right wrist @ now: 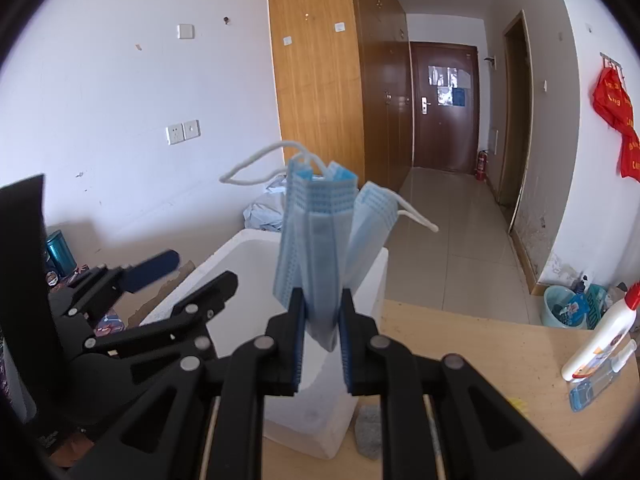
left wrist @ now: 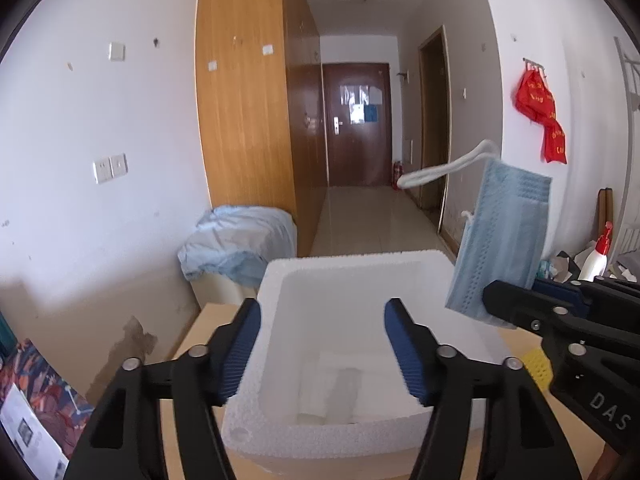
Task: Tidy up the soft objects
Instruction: 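Open the left gripper to drop the white foam strip into the foam box, then open the right gripper to drop the blue face masks into the foam box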
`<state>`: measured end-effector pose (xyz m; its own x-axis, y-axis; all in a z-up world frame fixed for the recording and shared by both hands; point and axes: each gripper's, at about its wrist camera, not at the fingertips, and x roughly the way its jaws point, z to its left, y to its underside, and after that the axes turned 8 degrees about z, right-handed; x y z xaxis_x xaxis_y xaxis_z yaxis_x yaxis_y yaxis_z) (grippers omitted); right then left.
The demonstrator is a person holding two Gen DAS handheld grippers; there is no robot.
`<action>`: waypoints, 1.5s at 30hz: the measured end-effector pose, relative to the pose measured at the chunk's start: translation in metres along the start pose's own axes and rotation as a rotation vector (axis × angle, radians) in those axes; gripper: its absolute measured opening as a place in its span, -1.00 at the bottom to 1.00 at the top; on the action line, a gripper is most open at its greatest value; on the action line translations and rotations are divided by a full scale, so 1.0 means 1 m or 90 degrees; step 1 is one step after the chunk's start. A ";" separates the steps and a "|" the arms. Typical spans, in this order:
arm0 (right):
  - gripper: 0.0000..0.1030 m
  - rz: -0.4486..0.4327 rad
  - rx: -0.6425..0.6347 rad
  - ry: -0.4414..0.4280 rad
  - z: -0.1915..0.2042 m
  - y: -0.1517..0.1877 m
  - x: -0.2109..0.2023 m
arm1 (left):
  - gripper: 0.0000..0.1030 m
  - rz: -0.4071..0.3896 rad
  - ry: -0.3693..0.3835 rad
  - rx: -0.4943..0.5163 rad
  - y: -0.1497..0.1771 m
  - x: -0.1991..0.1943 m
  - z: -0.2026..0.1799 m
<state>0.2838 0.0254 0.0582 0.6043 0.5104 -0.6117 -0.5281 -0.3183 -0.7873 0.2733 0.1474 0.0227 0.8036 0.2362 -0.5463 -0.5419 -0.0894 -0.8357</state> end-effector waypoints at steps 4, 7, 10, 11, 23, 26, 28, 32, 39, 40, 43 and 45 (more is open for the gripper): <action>-0.63 0.000 0.000 0.000 -0.001 0.001 0.001 | 0.31 0.003 0.001 -0.007 0.000 -0.001 0.003; -0.63 -0.001 0.000 0.000 -0.003 0.002 0.001 | 0.31 0.012 0.004 -0.017 0.004 -0.002 0.008; -0.63 0.002 -0.003 -0.002 -0.003 0.002 0.004 | 0.32 0.011 0.004 -0.031 0.009 -0.006 0.015; -0.63 0.004 -0.004 -0.003 -0.003 0.002 0.005 | 0.33 0.010 0.001 -0.030 0.009 -0.007 0.016; -0.63 0.026 -0.010 0.000 -0.004 -0.004 0.027 | 0.34 0.015 -0.020 -0.045 0.010 -0.004 0.026; -0.63 0.034 -0.005 -0.008 -0.007 -0.005 0.033 | 0.34 0.013 -0.023 -0.051 0.009 -0.004 0.029; -0.63 0.031 -0.003 -0.016 -0.009 -0.006 0.034 | 0.34 0.012 -0.024 -0.051 0.009 -0.004 0.030; -0.59 0.036 -0.001 -0.023 -0.012 -0.002 0.036 | 0.34 0.014 -0.024 -0.048 0.011 -0.003 0.030; 0.25 0.013 -0.006 0.003 -0.012 0.000 0.028 | 0.34 0.018 -0.023 -0.050 0.011 -0.003 0.031; 0.27 0.010 -0.007 0.007 -0.011 -0.001 0.026 | 0.34 0.018 -0.023 -0.051 0.011 -0.003 0.030; 0.36 0.003 0.000 0.007 -0.013 -0.001 0.024 | 0.34 0.019 -0.024 -0.052 0.010 -0.003 0.030; 0.40 0.004 0.000 0.009 -0.013 -0.001 0.025 | 0.34 0.017 -0.022 -0.053 0.011 -0.004 0.030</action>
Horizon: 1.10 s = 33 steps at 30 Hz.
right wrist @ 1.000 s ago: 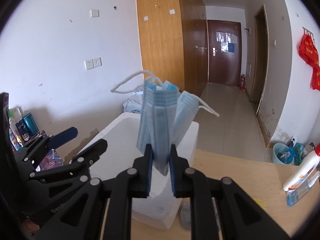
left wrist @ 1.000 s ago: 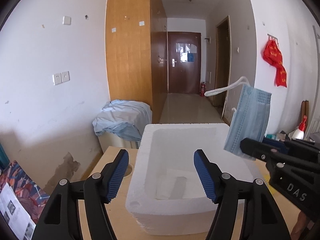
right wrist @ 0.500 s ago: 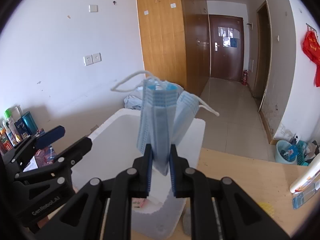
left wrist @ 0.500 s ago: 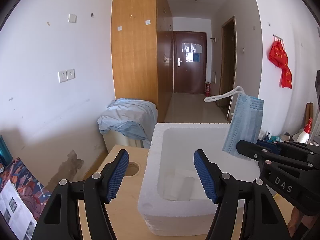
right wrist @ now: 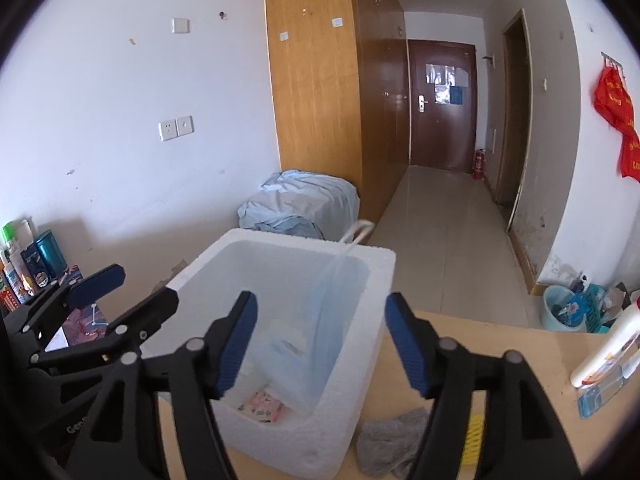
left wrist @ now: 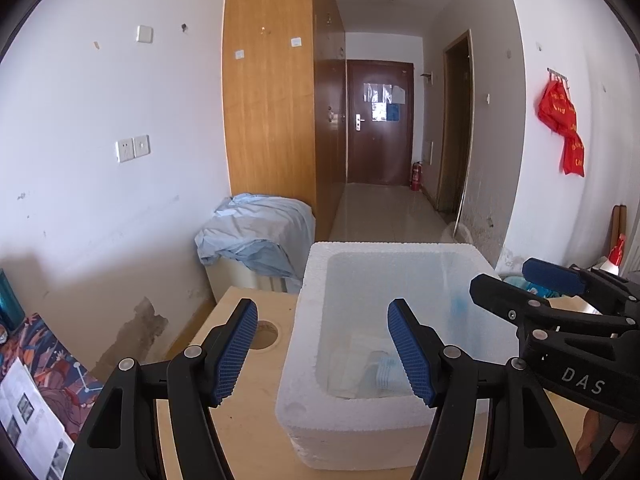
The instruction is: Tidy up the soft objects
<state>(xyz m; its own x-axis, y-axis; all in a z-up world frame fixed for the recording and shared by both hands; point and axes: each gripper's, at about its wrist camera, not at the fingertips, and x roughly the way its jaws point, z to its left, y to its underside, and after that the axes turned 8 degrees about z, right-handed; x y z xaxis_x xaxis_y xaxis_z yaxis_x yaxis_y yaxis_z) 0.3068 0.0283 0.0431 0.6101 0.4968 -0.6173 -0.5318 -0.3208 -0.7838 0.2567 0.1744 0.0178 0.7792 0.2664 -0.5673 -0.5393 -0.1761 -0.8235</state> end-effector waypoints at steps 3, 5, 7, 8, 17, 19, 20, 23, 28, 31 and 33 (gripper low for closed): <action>0.40 0.001 0.001 -0.001 0.003 -0.001 0.002 | 0.34 -0.003 -0.001 0.000 0.000 -0.001 0.000; 0.40 0.000 0.000 0.001 0.004 -0.001 0.003 | 0.34 -0.001 0.000 -0.001 0.001 -0.001 0.000; 0.41 0.001 0.002 -0.002 0.003 -0.001 0.003 | 0.34 -0.002 0.001 -0.003 0.001 -0.001 0.001; 0.41 0.000 0.002 0.000 0.004 0.000 0.003 | 0.34 -0.002 0.001 -0.003 0.001 -0.002 0.001; 0.41 -0.005 0.006 0.014 0.003 0.000 -0.005 | 0.34 -0.009 0.010 0.000 0.002 -0.008 0.000; 0.41 -0.007 0.007 0.019 0.004 0.002 -0.010 | 0.34 -0.013 0.013 0.003 0.003 -0.012 -0.001; 0.41 -0.007 0.008 0.021 0.004 0.003 -0.012 | 0.34 -0.015 0.013 0.005 0.003 -0.014 -0.002; 0.42 -0.009 0.008 0.029 0.005 0.006 -0.022 | 0.35 -0.021 0.013 0.013 0.007 -0.025 -0.003; 0.68 -0.033 0.023 0.045 0.003 0.016 -0.052 | 0.59 -0.037 0.007 0.010 0.018 -0.052 -0.002; 0.81 -0.047 0.032 0.056 0.002 0.026 -0.073 | 0.67 -0.042 0.009 0.015 0.026 -0.069 -0.005; 0.85 -0.053 0.034 0.063 0.003 0.035 -0.086 | 0.72 -0.044 0.010 0.016 0.032 -0.080 -0.006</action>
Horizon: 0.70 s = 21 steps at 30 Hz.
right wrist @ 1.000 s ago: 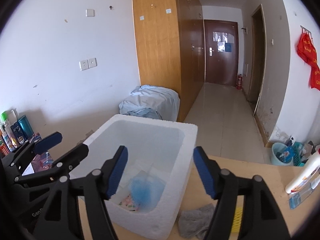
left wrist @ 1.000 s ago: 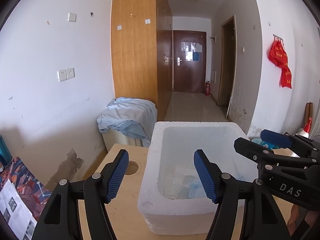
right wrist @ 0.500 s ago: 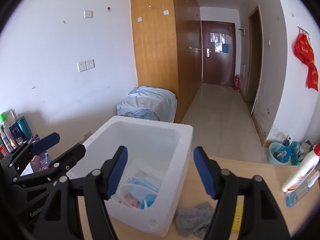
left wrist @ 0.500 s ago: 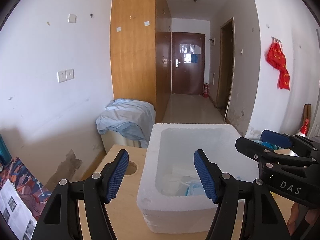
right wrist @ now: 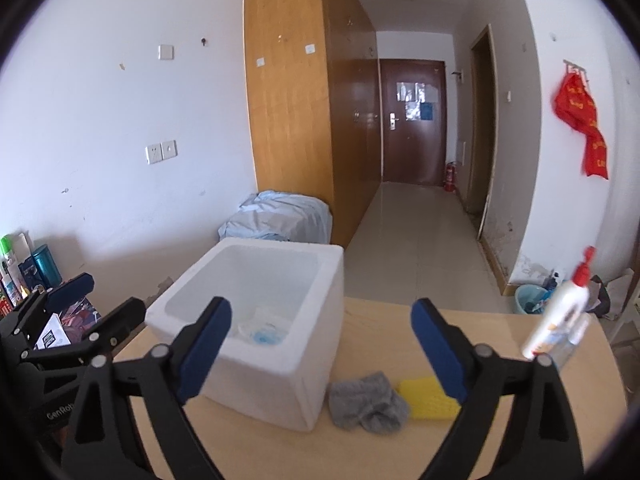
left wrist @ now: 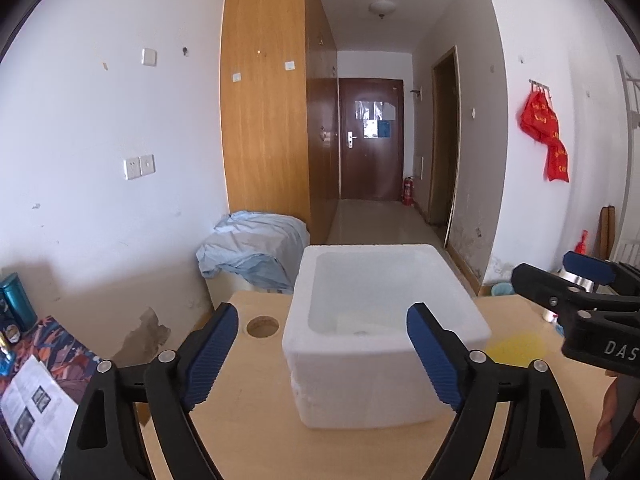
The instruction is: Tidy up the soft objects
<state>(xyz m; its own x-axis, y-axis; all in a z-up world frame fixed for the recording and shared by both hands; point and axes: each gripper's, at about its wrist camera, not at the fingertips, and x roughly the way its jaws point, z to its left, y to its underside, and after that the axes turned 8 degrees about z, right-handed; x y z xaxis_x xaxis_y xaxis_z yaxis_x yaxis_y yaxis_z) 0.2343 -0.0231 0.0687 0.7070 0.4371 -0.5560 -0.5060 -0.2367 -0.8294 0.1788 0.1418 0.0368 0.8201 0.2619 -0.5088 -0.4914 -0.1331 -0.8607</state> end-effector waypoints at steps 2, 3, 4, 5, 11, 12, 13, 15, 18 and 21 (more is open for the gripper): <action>0.86 -0.002 0.004 0.006 -0.002 0.007 -0.010 | 0.75 -0.008 0.001 0.005 0.006 -0.015 -0.002; 0.86 -0.003 0.007 0.006 -0.003 0.010 -0.015 | 0.81 -0.013 0.000 0.006 0.007 -0.021 -0.003; 0.86 -0.005 0.009 0.006 -0.004 0.014 -0.022 | 0.84 -0.019 -0.001 0.006 0.010 -0.029 -0.004; 0.86 -0.006 0.010 0.008 -0.004 0.017 -0.027 | 0.88 -0.024 0.000 0.004 0.012 -0.036 -0.004; 0.89 -0.022 0.022 0.015 -0.003 0.033 -0.059 | 0.91 -0.047 0.008 -0.003 0.023 -0.071 -0.005; 0.90 -0.027 0.023 0.018 -0.003 0.035 -0.064 | 0.91 -0.048 0.009 -0.002 0.024 -0.075 -0.005; 0.92 -0.035 0.025 0.023 -0.004 0.041 -0.073 | 0.91 -0.049 0.011 0.000 0.027 -0.081 -0.006; 0.97 -0.042 0.029 0.027 -0.004 0.046 -0.085 | 0.91 -0.051 0.010 0.006 0.032 -0.090 -0.008; 0.98 -0.056 0.038 0.028 -0.006 0.058 -0.105 | 0.91 -0.053 0.018 0.007 0.041 -0.104 -0.012; 0.99 -0.066 0.039 0.032 -0.005 0.069 -0.124 | 0.91 -0.051 0.025 0.004 0.048 -0.116 -0.013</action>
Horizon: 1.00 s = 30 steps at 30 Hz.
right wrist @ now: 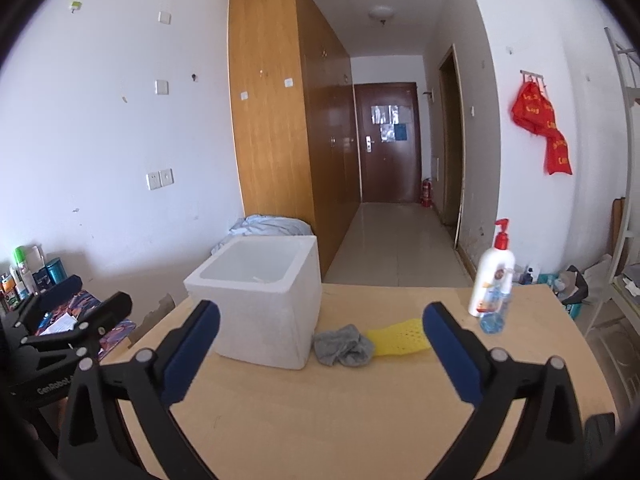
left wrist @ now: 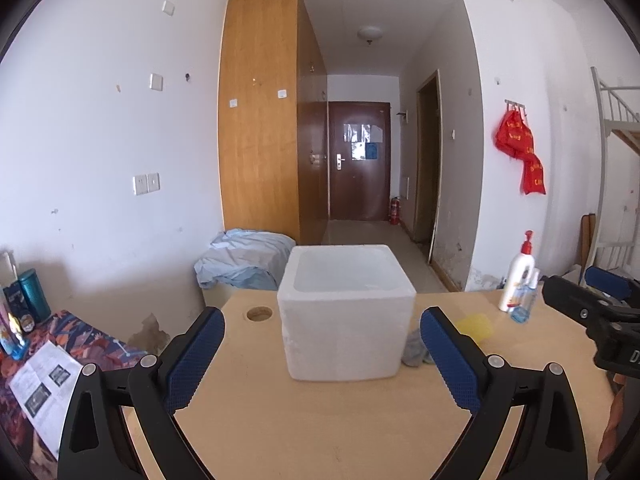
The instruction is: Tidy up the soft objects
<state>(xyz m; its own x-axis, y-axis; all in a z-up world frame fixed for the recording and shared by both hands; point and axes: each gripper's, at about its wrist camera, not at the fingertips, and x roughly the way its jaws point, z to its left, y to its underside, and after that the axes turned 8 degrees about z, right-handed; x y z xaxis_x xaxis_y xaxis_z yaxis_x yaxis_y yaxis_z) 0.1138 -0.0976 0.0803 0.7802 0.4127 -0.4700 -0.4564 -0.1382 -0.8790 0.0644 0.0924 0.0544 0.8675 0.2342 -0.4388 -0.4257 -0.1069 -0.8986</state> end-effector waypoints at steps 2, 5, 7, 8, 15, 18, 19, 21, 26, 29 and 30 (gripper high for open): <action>0.99 -0.003 -0.001 0.001 0.001 0.006 -0.010 | 0.91 -0.003 0.003 0.000 0.006 -0.010 -0.002; 0.99 -0.003 -0.002 -0.002 0.002 0.016 -0.026 | 0.91 -0.010 0.016 -0.007 0.013 -0.027 -0.004; 0.99 -0.008 0.002 0.000 0.000 0.022 -0.036 | 0.91 -0.015 0.022 -0.001 0.017 -0.037 -0.009; 0.99 -0.009 0.003 0.001 -0.001 0.025 -0.039 | 0.91 -0.018 0.025 0.001 0.019 -0.041 -0.011; 0.99 -0.015 0.025 0.019 -0.014 0.041 -0.060 | 0.94 -0.021 0.061 0.023 0.028 -0.055 -0.029; 0.99 -0.019 0.036 0.030 -0.020 0.047 -0.068 | 0.95 -0.017 0.077 0.030 0.033 -0.058 -0.037; 0.99 -0.020 0.041 0.035 -0.023 0.048 -0.070 | 0.95 -0.016 0.081 0.034 0.034 -0.057 -0.041; 0.99 -0.024 0.050 0.045 -0.028 0.052 -0.075 | 0.95 -0.015 0.093 0.043 0.035 -0.057 -0.048; 0.99 -0.025 0.070 0.065 -0.041 0.055 -0.080 | 0.95 -0.006 0.120 0.067 0.037 -0.055 -0.068; 0.99 -0.023 0.077 0.070 -0.047 0.056 -0.079 | 0.95 -0.005 0.126 0.078 0.037 -0.053 -0.076; 0.99 -0.022 0.079 0.074 -0.049 0.055 -0.078 | 0.95 -0.003 0.130 0.079 0.037 -0.052 -0.078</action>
<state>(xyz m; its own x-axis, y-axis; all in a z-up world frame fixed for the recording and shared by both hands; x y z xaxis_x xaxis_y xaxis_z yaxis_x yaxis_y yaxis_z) 0.0488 -0.1816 0.0643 0.8371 0.3077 -0.4523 -0.4723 -0.0106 -0.8814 0.0236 0.0008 0.0435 0.8985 0.0332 -0.4377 -0.4384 0.0166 -0.8986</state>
